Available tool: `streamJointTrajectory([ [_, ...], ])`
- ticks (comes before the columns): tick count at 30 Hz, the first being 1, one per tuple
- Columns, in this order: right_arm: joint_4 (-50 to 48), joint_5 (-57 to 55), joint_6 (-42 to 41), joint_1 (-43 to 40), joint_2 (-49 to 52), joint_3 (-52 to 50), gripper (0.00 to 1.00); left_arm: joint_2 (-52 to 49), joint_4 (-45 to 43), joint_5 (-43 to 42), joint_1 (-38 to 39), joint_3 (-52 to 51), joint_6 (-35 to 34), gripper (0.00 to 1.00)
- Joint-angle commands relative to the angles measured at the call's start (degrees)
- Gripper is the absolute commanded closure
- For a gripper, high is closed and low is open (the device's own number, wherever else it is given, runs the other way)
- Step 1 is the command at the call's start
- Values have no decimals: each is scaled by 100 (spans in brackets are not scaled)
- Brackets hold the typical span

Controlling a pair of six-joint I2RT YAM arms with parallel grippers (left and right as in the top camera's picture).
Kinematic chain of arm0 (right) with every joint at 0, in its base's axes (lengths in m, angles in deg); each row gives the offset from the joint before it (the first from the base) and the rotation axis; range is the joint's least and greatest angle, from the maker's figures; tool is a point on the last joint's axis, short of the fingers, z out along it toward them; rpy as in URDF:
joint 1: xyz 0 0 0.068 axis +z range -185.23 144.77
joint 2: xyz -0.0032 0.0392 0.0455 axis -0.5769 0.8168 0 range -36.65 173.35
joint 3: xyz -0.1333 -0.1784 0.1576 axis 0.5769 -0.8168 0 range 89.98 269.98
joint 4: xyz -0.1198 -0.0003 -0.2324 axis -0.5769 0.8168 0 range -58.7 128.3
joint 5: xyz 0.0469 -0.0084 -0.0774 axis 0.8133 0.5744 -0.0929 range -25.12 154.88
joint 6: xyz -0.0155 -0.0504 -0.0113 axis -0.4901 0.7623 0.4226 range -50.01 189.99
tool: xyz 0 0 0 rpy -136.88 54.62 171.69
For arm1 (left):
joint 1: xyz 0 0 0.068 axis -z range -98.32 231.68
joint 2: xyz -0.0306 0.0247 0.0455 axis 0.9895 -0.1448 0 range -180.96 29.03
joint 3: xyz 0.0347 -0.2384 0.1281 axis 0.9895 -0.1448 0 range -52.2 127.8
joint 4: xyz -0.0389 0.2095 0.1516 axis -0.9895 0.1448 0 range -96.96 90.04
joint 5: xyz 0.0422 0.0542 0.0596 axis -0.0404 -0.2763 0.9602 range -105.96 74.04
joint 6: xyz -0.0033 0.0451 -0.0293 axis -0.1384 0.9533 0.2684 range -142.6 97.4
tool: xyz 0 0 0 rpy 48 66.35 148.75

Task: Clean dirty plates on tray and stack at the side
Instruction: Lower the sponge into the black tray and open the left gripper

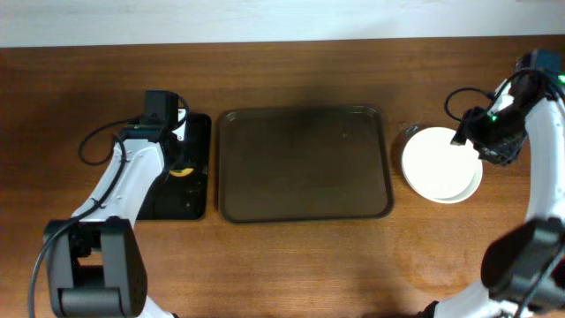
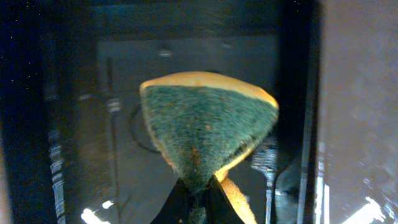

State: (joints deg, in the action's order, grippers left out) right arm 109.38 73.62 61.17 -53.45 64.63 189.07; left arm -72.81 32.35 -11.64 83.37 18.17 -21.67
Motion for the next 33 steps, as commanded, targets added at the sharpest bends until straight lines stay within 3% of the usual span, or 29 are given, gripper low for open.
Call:
streamJointTrajectory([
  [1,168,162,210,295,-450,-4,34,-516,-177,-546,-17,28,798,100],
  [4,232,109,264,632,-448,-87,36,-1032,-376,-474,-17,28,796,100],
  [6,223,111,262,813,-448,-144,37,-1366,-376,334,-57,28,492,92],
  [8,205,94,262,890,-448,-144,38,-1482,-308,621,-76,28,131,84],
  [9,212,94,262,890,-448,-144,38,-1480,-262,511,-74,28,120,100],
  [11,212,94,262,890,-448,-144,39,-1421,-98,-380,-59,31,431,100],
  [18,208,92,264,885,-448,-144,39,-490,-28,-1394,-59,83,743,100],
  [19,208,90,262,885,-448,-144,39,-339,-48,-1226,-59,83,734,94],
  [21,208,57,262,885,-448,-144,39,-188,-52,-680,-63,83,732,67],
  [27,229,50,262,885,-448,-144,40,-223,-549,-341,-63,81,223,57],
  [29,232,52,262,885,-448,-144,40,-289,-573,-343,-63,81,181,70],
  [30,232,50,262,885,-448,-144,41,-428,-601,-343,-63,81,118,94],
  [31,232,50,262,885,-448,-144,41,-533,-601,-345,-63,81,118,100],
  [33,229,52,262,883,-448,-144,41,-802,-540,-345,-63,79,94,100],
])
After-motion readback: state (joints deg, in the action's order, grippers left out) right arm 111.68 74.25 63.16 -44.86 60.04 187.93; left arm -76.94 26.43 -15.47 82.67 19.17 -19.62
